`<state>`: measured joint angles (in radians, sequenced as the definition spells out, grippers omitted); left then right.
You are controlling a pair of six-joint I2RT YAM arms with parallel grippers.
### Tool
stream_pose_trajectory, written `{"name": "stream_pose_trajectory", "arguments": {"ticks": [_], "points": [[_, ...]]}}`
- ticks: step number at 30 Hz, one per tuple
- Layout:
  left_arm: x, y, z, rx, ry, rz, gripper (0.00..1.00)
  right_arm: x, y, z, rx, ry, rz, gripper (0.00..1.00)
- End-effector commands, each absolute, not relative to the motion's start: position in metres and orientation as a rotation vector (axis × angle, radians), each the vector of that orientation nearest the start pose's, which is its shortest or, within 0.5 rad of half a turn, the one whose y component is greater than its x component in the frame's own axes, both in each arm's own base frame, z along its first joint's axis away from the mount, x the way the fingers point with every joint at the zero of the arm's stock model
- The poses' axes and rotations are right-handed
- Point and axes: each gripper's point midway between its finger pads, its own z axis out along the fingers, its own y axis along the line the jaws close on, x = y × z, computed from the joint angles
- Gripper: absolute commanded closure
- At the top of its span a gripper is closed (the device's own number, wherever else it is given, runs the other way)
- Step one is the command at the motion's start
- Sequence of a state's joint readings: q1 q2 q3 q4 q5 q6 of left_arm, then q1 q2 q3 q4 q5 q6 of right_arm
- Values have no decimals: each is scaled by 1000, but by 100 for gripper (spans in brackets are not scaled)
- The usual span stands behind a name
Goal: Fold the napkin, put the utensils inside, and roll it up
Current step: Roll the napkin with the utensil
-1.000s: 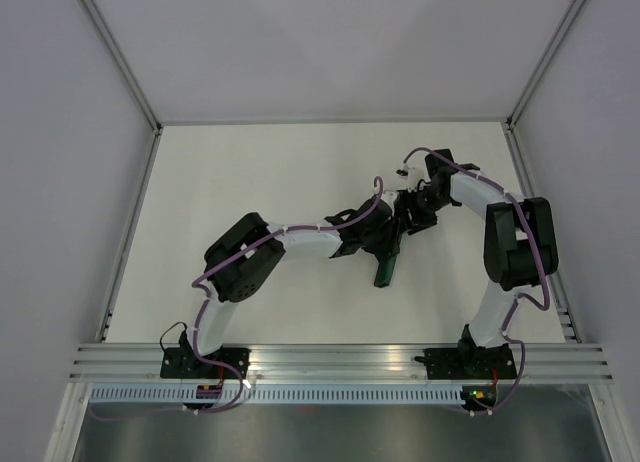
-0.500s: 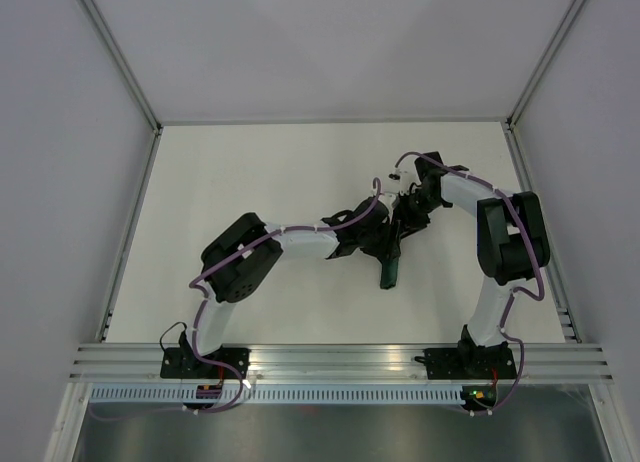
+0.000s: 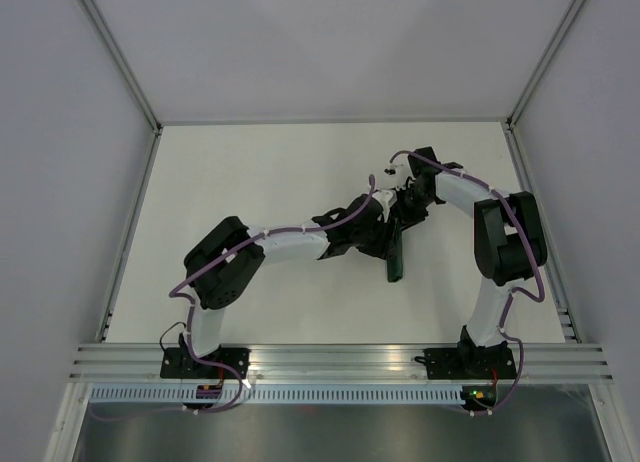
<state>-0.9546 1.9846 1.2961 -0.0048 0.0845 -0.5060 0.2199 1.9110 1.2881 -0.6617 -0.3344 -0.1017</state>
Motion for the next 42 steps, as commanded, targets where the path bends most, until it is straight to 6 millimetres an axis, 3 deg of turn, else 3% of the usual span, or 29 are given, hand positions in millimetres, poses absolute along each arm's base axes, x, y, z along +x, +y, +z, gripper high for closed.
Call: {"name": "stream_pose_trajectory", "arguments": {"ticks": [1, 10, 17, 25, 35, 42], "points": [[272, -440, 86, 620, 2270, -831, 42, 370, 124, 27, -505, 2760, 367, 61], [273, -431, 67, 587, 2312, -773, 44, 377, 129, 28, -516, 2754, 379, 60], [272, -445, 67, 575, 2262, -836, 45, 378, 130, 27, -518, 2754, 380, 60], [269, -449, 43, 585, 2310, -812, 47, 380, 130, 28, -521, 2750, 373, 60], [269, -438, 17, 590, 2376, -677, 49, 379, 131, 29, -522, 2754, 379, 60], [269, -441, 23, 595, 2364, -684, 50, 383, 133, 39, -532, 2735, 388, 55]]}}
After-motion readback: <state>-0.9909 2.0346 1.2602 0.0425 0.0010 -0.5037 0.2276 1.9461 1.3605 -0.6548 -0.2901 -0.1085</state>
